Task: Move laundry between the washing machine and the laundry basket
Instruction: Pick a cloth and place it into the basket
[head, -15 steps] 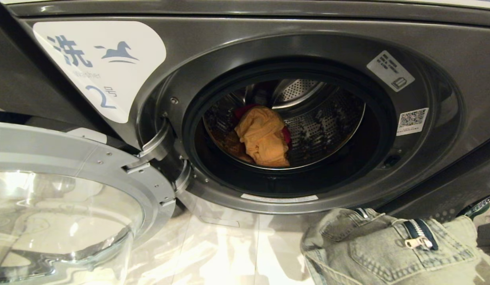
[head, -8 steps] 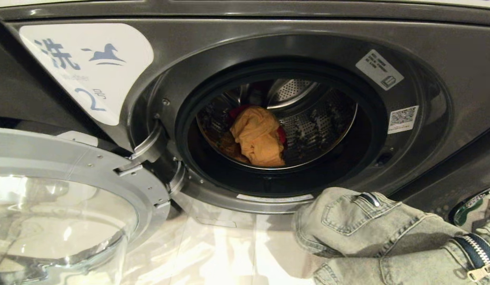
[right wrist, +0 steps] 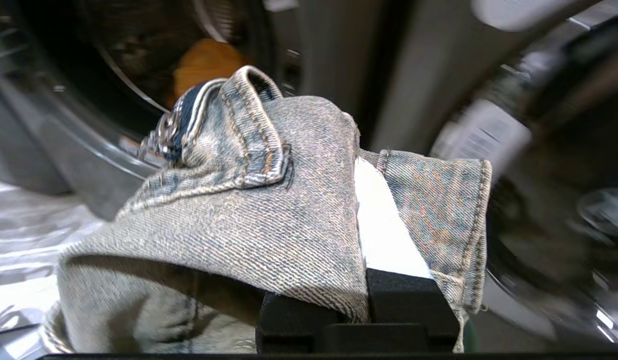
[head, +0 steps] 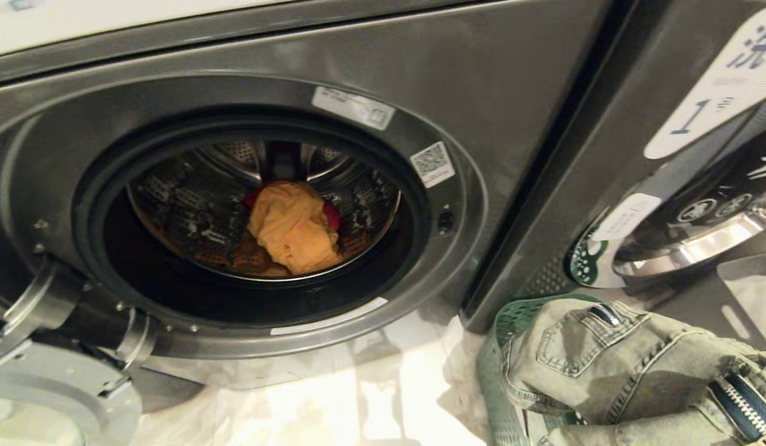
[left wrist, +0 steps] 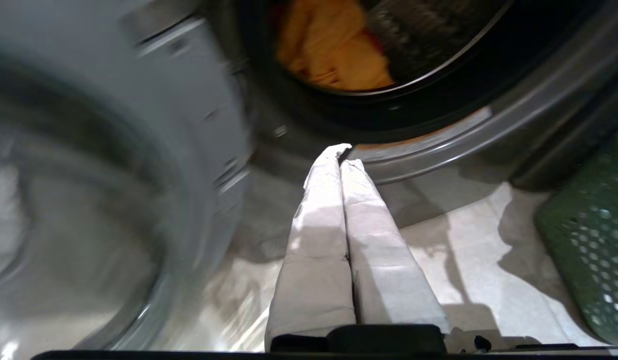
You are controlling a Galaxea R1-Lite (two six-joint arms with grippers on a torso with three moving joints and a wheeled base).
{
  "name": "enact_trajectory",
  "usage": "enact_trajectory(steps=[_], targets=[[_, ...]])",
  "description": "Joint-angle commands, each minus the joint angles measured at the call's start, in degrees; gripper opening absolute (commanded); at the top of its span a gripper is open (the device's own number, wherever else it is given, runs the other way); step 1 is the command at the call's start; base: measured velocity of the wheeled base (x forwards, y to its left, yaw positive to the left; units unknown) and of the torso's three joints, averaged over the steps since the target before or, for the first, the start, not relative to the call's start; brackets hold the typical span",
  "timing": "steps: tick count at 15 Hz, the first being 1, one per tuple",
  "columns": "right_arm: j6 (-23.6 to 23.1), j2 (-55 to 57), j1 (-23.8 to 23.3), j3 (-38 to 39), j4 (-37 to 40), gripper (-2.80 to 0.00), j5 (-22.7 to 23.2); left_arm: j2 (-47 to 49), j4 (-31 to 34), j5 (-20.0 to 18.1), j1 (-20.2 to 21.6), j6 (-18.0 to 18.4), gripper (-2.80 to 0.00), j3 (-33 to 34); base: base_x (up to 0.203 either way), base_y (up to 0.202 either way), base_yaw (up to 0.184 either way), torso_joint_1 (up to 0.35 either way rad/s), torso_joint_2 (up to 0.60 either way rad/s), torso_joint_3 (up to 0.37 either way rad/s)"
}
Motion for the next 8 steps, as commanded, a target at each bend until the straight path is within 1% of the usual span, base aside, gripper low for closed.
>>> enact_trajectory(steps=[1,3,6,7,8], targets=[[-0.07,0.77,0.06,-0.14,-0.32,-2.8,-0.06,0.09,-0.04,-0.01,0.01,0.03,-2.8,2.29,0.001,0.007,-0.183,-0.002,0.0,0.005],[0.79,1.3,0.06,-0.01,-0.4,-2.8,-0.19,0.09,-0.04,-0.01,0.01,0.03,-2.8,2.29,0.0,0.006,-0.18,0.004,0.0,0.0],[5.42,5.92,-0.53,-0.28,-0.81,-2.8,-0.95,0.09,-0.04,-0.01,0.01,0.03,-2.8,2.29,-0.003,0.005,-0.163,0.003,0.0,0.002],[7.18,8.71,-2.09,-0.67,-1.32,-2.8,-1.63,0.09,-0.04,-0.01,0.01,0.03,-2.8,2.29,-0.008,0.004,-0.106,0.003,0.0,0.002],[8.6,11.33,-4.02,-1.42,-1.75,-2.8,-1.92,0.09,-0.04,-0.01,0.01,0.03,-2.8,2.29,0.0,0.0,0.0,0.0,0.0,0.0]])
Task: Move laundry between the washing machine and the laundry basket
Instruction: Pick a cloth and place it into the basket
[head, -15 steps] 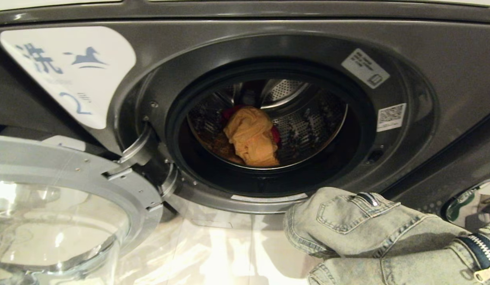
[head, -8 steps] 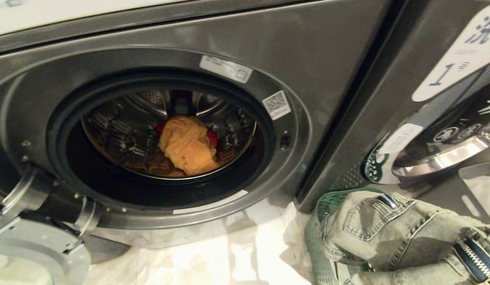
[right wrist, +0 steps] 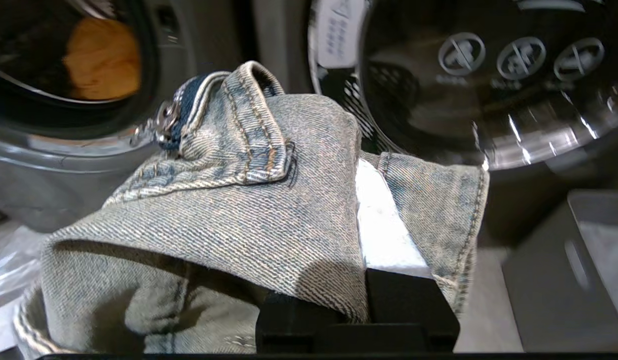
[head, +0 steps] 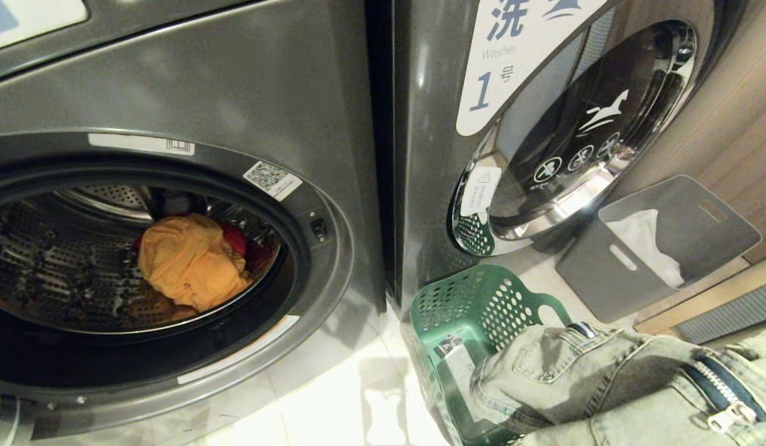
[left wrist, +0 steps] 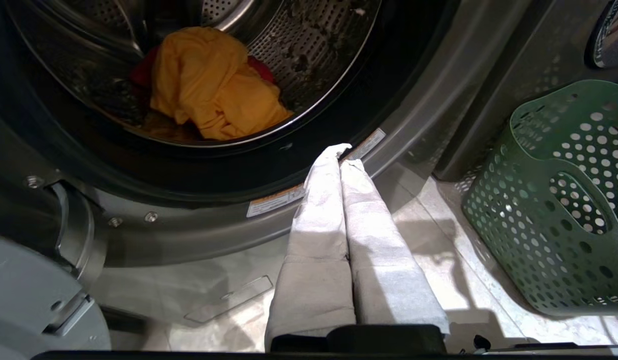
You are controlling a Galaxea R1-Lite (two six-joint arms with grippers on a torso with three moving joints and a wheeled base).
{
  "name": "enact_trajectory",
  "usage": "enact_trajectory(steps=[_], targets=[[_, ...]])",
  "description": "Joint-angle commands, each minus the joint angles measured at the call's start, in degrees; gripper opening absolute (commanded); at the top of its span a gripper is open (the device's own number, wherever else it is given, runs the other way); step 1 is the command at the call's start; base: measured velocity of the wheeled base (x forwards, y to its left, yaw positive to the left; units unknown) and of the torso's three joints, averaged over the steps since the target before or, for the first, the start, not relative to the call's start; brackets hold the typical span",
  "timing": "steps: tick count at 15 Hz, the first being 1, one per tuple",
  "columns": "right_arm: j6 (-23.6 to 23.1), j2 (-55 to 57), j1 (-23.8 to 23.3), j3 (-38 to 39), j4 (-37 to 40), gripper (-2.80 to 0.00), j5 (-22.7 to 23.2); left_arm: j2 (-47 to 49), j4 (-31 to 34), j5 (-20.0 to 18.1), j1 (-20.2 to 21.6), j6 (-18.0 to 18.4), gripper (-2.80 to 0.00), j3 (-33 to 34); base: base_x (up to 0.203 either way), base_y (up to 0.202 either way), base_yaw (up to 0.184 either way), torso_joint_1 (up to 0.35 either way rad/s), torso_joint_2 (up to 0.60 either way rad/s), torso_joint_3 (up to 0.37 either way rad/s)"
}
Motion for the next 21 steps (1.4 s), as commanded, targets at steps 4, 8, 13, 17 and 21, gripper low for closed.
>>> enact_trajectory(steps=[4,8,13,17,21], targets=[[5.26,15.22,-7.11,-8.32,-0.72,-2.8,0.1,0.09,-0.07,0.01,0.01,0.01,-2.8,2.29,0.0,0.0,0.0,0.0,0.0,0.0],[8.9,26.49,-12.97,-12.0,-1.18,-2.8,0.27,0.09,-0.07,0.01,0.01,0.01,-2.8,2.29,0.0,0.0,0.0,0.0,0.0,0.0],[15.72,38.33,-18.29,-13.33,-1.23,-2.8,2.4,0.09,-0.07,0.01,0.01,0.01,-2.8,2.29,0.0,0.0,0.0,0.0,0.0,0.0],[19.75,45.75,-20.12,-13.51,-1.37,-2.8,2.48,0.09,-0.07,0.01,0.01,0.01,-2.8,2.29,0.0,0.0,0.0,0.0,0.0,0.0],[20.47,50.06,-22.08,-15.21,-3.01,0.0,2.48,0.09,-0.07,0.01,0.01,0.01,-2.8,2.29,0.0,0.0,0.0,0.0,0.0,0.0]])
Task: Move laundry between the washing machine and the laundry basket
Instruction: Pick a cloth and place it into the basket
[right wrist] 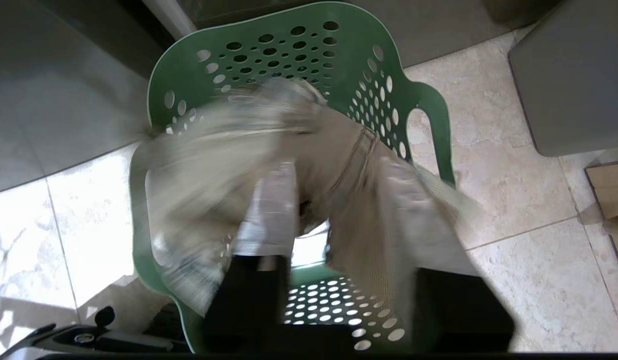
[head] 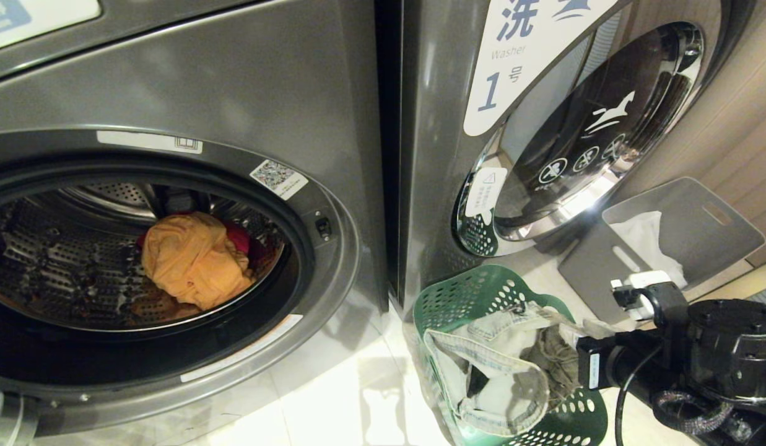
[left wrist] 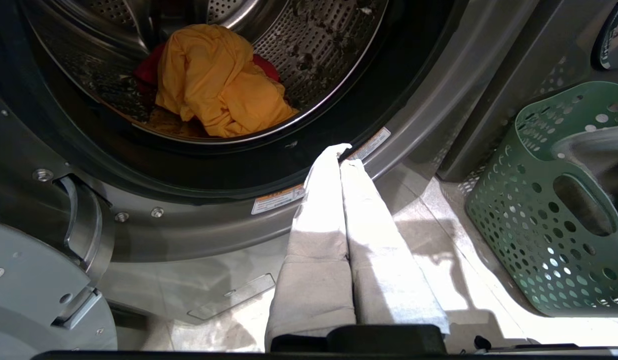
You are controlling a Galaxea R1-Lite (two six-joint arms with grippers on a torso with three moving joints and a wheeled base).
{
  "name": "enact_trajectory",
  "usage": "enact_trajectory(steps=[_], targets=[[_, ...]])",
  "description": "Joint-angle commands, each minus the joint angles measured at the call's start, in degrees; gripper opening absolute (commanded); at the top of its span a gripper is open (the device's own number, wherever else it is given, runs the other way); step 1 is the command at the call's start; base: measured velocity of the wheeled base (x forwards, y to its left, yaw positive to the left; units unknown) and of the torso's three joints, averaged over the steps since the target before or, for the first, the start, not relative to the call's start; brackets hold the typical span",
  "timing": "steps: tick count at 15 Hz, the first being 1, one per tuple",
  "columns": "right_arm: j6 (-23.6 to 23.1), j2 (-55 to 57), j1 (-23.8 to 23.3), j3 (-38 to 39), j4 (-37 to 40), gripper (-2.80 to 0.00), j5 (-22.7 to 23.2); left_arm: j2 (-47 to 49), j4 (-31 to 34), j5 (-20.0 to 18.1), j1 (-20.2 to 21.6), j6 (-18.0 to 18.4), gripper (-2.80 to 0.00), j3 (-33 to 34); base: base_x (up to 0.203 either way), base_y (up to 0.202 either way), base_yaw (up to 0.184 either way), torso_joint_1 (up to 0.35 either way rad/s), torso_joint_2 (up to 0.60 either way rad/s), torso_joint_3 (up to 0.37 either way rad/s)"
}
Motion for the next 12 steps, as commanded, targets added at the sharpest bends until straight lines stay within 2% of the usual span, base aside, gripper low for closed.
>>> enact_trajectory(steps=[1,4,7,12], targets=[[0.0,2.22,-0.29,-0.42,-0.19,0.0,-0.06,0.09,-0.07,0.01,-0.01,0.01,-2.8,2.29,0.0,0.0,0.0,0.0,0.0,0.0],[-0.71,1.73,-0.15,-0.48,-0.14,0.0,0.01,0.09,-0.07,0.01,-0.01,0.01,-2.8,2.29,0.0,0.0,0.0,0.0,0.0,0.0],[-2.35,-4.5,0.06,2.24,0.03,0.0,1.49,0.09,-0.07,0.01,-0.01,0.01,-2.8,2.29,0.0,0.0,0.0,0.0,0.0,0.0],[-10.5,-21.47,0.44,9.62,0.26,0.0,6.56,0.09,-0.07,0.01,-0.01,0.01,-2.8,2.29,0.0,0.0,0.0,0.0,0.0,0.0]])
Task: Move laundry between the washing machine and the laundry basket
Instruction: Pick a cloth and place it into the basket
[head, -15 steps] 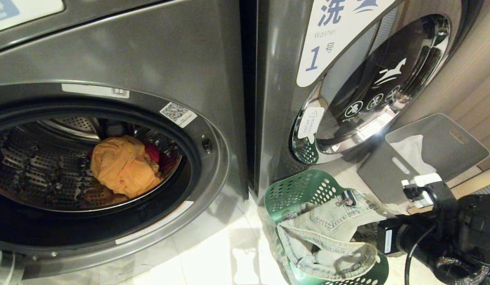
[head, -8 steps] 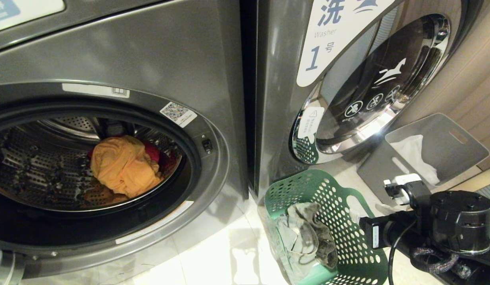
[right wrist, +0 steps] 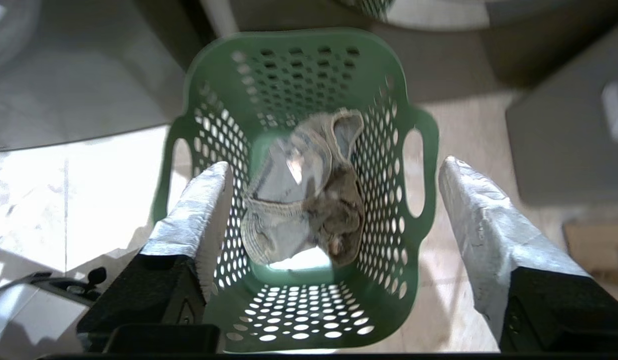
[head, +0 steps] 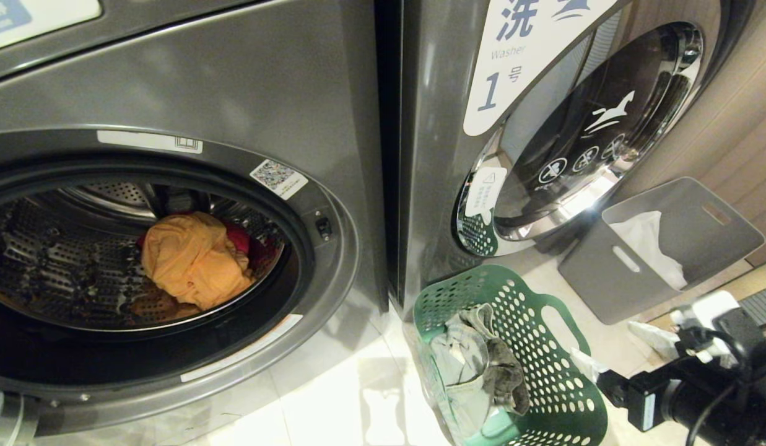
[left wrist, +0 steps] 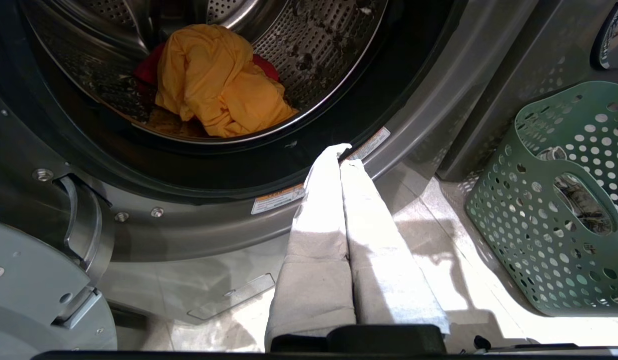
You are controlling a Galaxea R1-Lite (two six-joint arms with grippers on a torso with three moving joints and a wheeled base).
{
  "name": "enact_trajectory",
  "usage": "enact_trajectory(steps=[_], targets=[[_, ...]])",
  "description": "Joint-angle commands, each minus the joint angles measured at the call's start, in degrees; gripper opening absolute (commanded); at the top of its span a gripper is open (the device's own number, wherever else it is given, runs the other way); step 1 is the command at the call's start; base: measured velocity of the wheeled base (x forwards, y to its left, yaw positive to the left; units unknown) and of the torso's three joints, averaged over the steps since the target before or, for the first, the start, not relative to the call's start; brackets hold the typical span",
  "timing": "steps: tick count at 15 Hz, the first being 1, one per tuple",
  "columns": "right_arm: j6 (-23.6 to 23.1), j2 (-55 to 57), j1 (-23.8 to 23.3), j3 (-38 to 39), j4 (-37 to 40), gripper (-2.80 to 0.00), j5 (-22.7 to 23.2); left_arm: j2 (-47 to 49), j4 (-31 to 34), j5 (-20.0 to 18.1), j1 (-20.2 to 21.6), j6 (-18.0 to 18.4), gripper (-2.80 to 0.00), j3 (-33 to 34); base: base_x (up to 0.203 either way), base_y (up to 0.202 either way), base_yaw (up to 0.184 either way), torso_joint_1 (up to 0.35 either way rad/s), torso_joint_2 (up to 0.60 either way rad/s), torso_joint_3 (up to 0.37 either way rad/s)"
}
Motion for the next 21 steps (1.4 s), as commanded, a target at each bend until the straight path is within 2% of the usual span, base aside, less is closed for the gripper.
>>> enact_trajectory(steps=[1,4,11,21], targets=[[-1.36,-10.44,0.11,3.27,-0.24,0.0,1.13,0.09,-0.07,0.01,-0.01,0.02,-2.8,2.29,0.0,0.0,0.0,0.0,0.0,0.0],[-4.86,-17.7,0.06,8.51,0.3,0.0,2.48,0.09,-0.07,0.01,-0.01,0.02,-2.8,2.29,0.0,0.0,0.0,0.0,0.0,0.0],[-8.48,-17.96,-0.03,7.52,0.11,0.0,2.83,0.09,-0.07,0.01,-0.01,0.02,-2.8,2.29,0.0,-0.001,0.01,0.0,0.0,0.0],[-8.3,-18.14,-0.03,7.1,0.02,0.0,3.44,0.09,-0.07,0.01,-0.01,0.02,-2.8,2.29,0.002,-0.008,0.168,0.002,0.0,0.002]])
